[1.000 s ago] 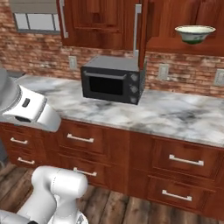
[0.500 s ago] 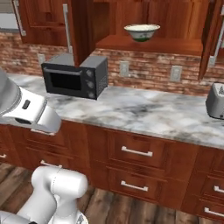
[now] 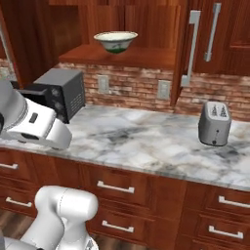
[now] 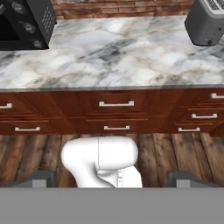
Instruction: Pick up the bowls from the cabinet and place each bowl in front of a stool on the dining counter.
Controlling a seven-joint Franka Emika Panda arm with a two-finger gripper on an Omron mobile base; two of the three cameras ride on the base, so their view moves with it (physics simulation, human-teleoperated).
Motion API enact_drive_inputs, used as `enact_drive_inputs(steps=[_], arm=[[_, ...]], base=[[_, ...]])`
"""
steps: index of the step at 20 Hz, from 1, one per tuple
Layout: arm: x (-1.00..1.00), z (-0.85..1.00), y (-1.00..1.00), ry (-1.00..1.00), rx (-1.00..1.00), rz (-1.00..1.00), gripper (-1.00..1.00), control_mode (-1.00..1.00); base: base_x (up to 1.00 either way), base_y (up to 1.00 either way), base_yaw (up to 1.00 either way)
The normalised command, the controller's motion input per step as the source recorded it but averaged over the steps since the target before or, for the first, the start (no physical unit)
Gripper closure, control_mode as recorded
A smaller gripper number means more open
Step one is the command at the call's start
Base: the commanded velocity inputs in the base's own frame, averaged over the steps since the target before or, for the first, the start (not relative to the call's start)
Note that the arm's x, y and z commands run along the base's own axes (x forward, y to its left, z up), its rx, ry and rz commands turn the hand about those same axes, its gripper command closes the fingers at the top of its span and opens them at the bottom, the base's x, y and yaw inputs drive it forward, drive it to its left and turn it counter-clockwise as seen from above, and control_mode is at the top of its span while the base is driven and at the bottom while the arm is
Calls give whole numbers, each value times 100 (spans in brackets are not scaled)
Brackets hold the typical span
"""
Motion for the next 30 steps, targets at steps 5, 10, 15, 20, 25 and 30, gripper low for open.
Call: enact_drive_inputs(steps=[5,10,15,20,25,30], arm=[[0,0,0,0,0,0,-100,100],[0,0,0,0,0,0,-100,100],[0,0,0,0,0,0,-100,100],[0,0,0,0,0,0,-100,100],[0,0,0,0,0,0,-100,100],[0,0,0,0,0,0,-100,100]], base=[[37,21,-23],[24,24,-3],[40,14,3],[58,0,8],[64,13,0],[20,1,0]])
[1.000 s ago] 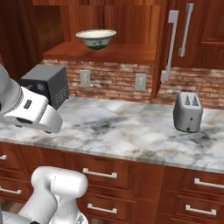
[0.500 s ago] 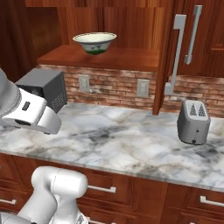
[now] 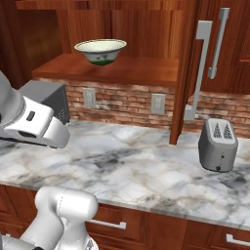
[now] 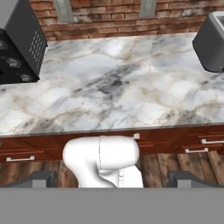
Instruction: Pick up the bowls from the cabinet and place each bowl in front of a stool on the dining counter.
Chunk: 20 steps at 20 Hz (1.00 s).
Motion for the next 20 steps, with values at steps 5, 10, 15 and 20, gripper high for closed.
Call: enact_drive_inputs(steps=[5,10,15,20], arm=[[10,8,0,0,9,0,-100,-100],[0,34,0,-12,19,-7,-100,-100],[0,33,6,-13,18,-13,-100,-100],[13,5,16,-7,17,-14,-100,-100]], base=[[7,0,0],[0,0,0],[0,0,0],[0,0,0]])
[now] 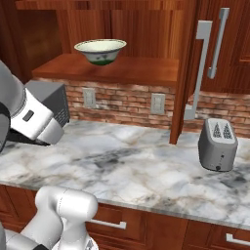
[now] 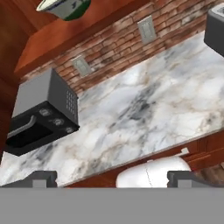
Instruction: Pick up the bowls from the cabinet and place each bowl in front of a stool on the dining counter.
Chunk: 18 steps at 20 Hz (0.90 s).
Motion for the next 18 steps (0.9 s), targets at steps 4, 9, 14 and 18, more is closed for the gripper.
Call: enact_drive_inputs(steps=[4,9,14,18], arm=[[31,17,5,-4,17,-15,-100,-100],[43,31,0,0,15,-14,-100,-100],[51,35,0,0,13,-10,-100,-100],[60,24,0,-1,10,-5,-100,-100]], base=[[0,0,0],[0,0,0],[0,0,0],[0,0,0]])
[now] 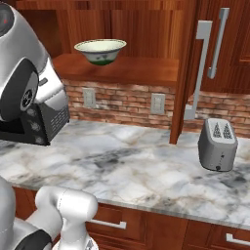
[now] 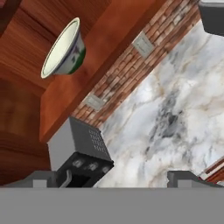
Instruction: Pick up the bowls from the cabinet and place each bowl in front of a stool on the dining counter.
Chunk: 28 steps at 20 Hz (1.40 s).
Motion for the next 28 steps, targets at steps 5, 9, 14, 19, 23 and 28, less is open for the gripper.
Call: enact_drive_inputs(steps=[5,9,14,19,23,28], arm=[[56,1,0,0,9,0,-100,-100],[67,0,0,-2,5,0,-100,-100],[80,0,0,-1,5,0,-100,-100],[74,0,0,0,4,0,-100,-100],[70,-1,0,0,2,0,-100,-100],[63,-10,0,0,0,0,-100,-100]], base=[[0,0,0],[0,0,0],[0,0,0],[0,0,0],[0,0,0],[0,0,0]])
